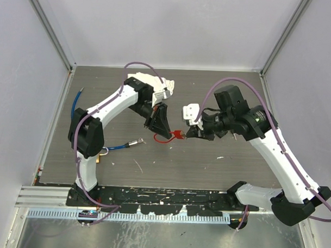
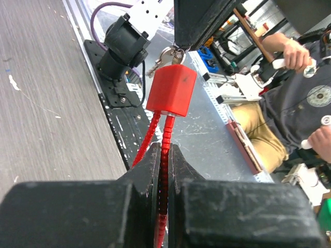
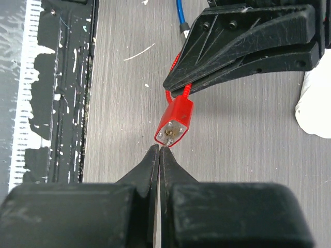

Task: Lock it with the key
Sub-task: Lock the lock.

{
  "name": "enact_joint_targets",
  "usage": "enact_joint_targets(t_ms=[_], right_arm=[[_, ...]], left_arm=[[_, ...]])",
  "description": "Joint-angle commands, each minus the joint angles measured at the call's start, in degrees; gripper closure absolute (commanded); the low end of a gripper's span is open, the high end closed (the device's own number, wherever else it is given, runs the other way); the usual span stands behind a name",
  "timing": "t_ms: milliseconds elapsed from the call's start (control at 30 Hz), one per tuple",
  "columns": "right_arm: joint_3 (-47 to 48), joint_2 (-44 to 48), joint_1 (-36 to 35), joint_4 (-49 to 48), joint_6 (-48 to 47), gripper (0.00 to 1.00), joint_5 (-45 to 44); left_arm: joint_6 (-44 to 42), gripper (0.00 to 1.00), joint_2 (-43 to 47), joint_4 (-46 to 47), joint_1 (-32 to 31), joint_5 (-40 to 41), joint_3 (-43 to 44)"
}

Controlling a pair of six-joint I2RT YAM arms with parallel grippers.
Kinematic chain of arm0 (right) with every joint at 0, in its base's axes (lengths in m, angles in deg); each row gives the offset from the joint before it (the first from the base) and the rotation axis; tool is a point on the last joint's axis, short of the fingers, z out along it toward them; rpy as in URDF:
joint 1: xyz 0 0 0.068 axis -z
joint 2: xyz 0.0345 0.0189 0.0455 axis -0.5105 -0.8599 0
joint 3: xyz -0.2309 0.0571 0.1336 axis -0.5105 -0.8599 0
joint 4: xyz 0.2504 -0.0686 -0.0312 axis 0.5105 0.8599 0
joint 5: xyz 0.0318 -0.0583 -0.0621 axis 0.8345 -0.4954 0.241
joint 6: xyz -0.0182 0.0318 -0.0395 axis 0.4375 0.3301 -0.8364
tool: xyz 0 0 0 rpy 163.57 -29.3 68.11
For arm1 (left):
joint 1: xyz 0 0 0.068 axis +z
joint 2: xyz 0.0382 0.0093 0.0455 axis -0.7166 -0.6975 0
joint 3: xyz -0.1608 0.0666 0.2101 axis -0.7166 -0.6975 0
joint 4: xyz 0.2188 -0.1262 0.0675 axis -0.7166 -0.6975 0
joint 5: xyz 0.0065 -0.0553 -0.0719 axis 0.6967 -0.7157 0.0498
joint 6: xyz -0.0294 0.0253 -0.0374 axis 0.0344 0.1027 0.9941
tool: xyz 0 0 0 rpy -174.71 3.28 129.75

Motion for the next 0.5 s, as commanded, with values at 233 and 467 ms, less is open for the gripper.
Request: enact_joint_targets(t_ms=[233,467], right_arm=[[4.02,3.04,3.87,-0.42,4.85,0.99,2.86],[4.93,3.06,5.94,-0.87,4.51,0.99,1.63]], left_arm=[[-16.71,1.0,5.91,-9.98,0.43,-8.15,4.43],[-27.85,0.92,4.58,-9.97,-0.01,-8.17,10.52]])
